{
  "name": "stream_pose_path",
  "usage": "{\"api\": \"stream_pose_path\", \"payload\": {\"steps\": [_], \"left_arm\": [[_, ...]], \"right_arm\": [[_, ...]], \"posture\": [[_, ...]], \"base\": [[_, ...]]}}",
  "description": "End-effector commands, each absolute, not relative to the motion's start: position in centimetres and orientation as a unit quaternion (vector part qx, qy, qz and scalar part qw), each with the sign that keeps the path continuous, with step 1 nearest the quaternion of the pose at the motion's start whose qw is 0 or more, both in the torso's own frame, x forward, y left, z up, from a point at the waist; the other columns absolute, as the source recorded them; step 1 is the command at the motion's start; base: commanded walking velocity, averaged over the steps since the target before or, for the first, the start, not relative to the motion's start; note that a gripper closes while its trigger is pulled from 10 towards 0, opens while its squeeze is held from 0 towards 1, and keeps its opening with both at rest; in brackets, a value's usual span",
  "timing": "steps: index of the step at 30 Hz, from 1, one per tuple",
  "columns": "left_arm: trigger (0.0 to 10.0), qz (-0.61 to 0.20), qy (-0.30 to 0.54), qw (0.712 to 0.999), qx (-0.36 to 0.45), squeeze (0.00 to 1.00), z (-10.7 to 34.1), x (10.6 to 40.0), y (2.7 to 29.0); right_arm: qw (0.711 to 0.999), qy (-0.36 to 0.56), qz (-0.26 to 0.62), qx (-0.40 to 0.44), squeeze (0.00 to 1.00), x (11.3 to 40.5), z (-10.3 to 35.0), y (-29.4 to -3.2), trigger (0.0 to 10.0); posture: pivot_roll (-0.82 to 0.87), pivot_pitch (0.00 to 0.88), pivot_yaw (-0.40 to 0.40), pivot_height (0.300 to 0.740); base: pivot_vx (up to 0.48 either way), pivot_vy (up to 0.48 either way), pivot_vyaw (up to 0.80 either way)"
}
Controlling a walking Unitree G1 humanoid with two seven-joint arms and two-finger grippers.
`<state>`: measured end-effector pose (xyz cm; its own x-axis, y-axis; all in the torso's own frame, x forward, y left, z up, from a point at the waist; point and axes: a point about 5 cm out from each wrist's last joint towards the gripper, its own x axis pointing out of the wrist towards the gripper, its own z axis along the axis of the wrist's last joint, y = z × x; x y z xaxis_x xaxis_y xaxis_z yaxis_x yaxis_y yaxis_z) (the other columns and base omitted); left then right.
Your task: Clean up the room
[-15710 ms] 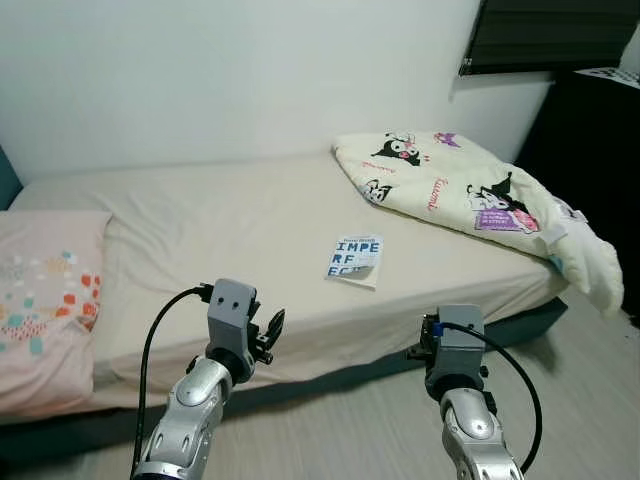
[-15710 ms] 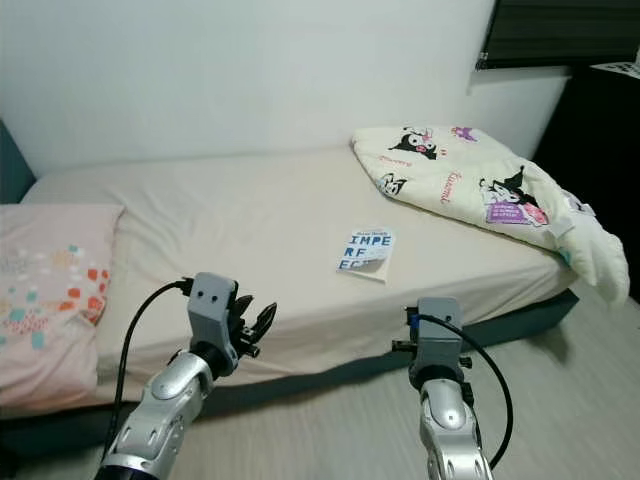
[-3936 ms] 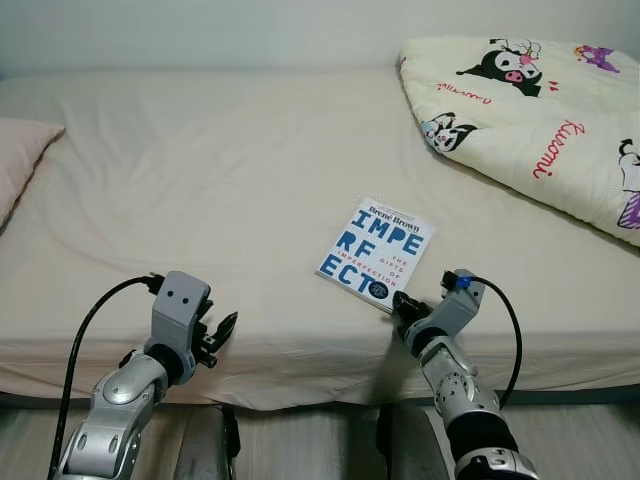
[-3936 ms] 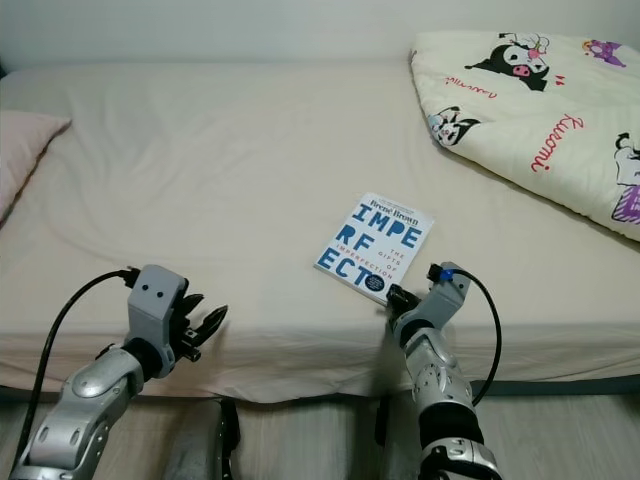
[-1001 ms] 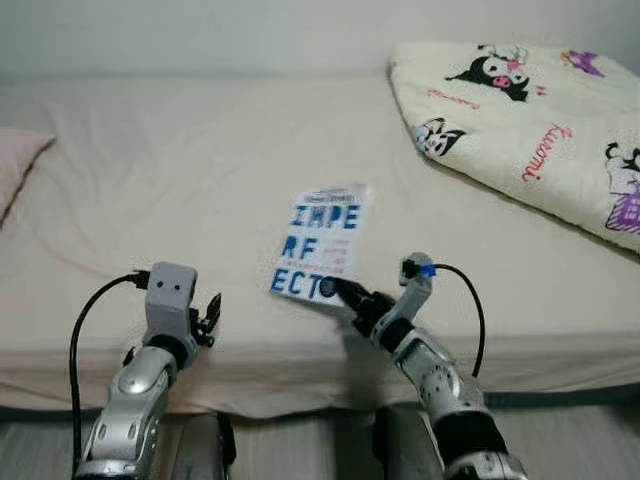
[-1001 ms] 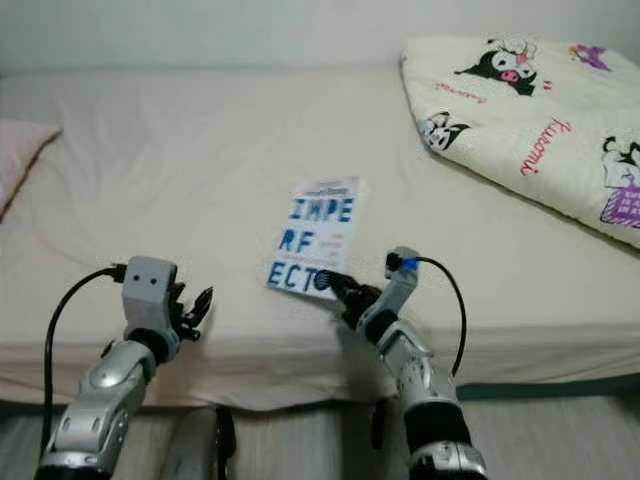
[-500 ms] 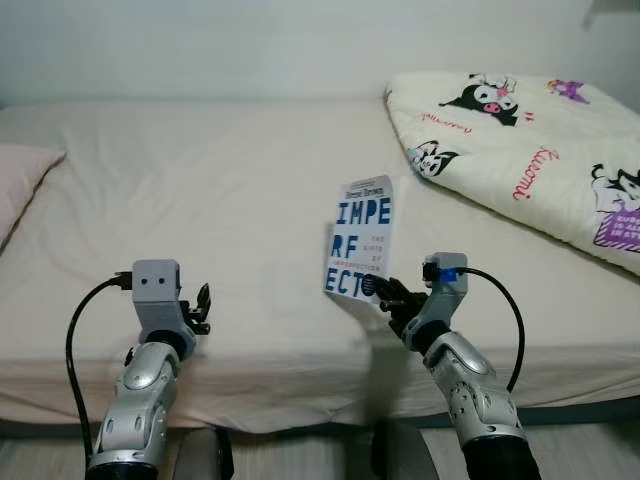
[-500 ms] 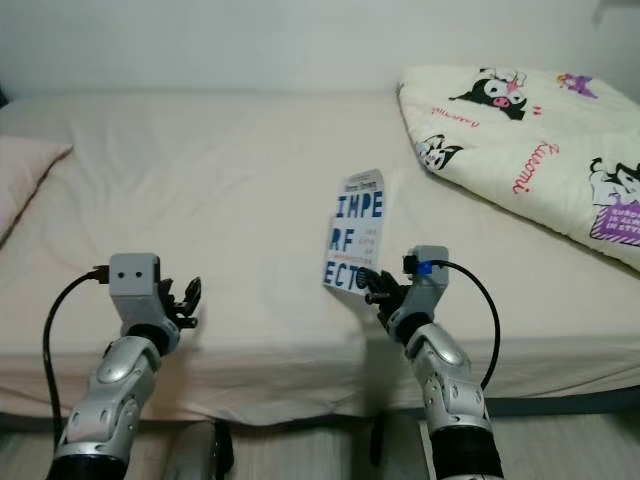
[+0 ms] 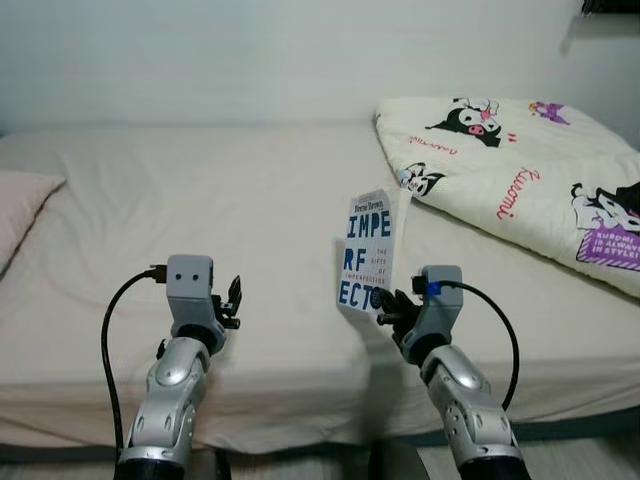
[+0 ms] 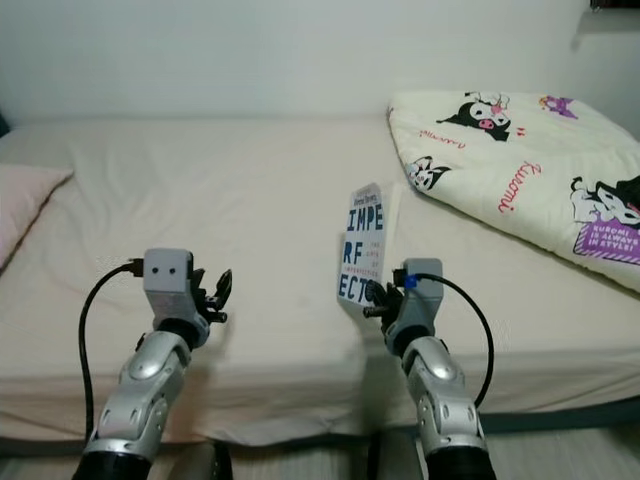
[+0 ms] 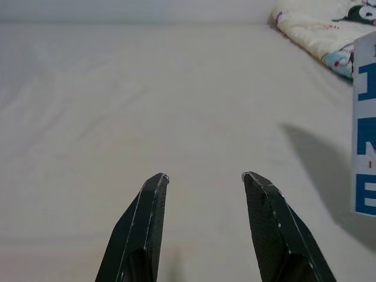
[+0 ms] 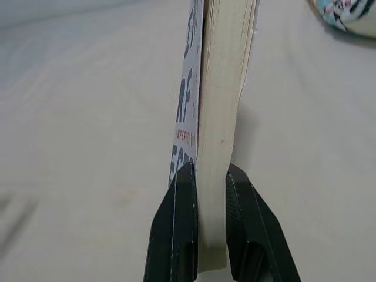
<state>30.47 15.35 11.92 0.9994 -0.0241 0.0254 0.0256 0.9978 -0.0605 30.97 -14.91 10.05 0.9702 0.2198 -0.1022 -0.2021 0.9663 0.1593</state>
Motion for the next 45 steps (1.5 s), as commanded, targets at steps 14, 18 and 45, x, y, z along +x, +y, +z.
{"api": "stream_pose_path", "payload": {"steps": [14, 18, 45], "left_arm": [[10.0, 0.002, -0.005, 0.998, -0.057, 0.00, 11.4, 30.4, 15.8], [10.0, 0.006, 0.002, 0.998, -0.067, 0.00, 11.3, 30.3, 15.9], [10.0, -0.015, -0.011, 1.000, -0.019, 0.00, 11.7, 30.2, 15.6]], "right_arm": [[0.992, 0.016, 0.105, 0.061, 0.00, 31.3, 11.8, -14.3, 10.0], [0.992, 0.014, 0.107, 0.059, 0.00, 31.3, 12.0, -14.1, 10.0], [0.996, 0.022, 0.087, -0.020, 0.00, 31.6, 11.5, -14.0, 10.0]], "posture": [[0.02, 0.000, -0.051, 0.681], [0.02, 0.000, -0.055, 0.706], [0.04, 0.000, -0.054, 0.740]], "base": [[0.000, 0.000, 0.00], [0.000, 0.000, 0.00], [0.000, -0.098, 0.12]]}}
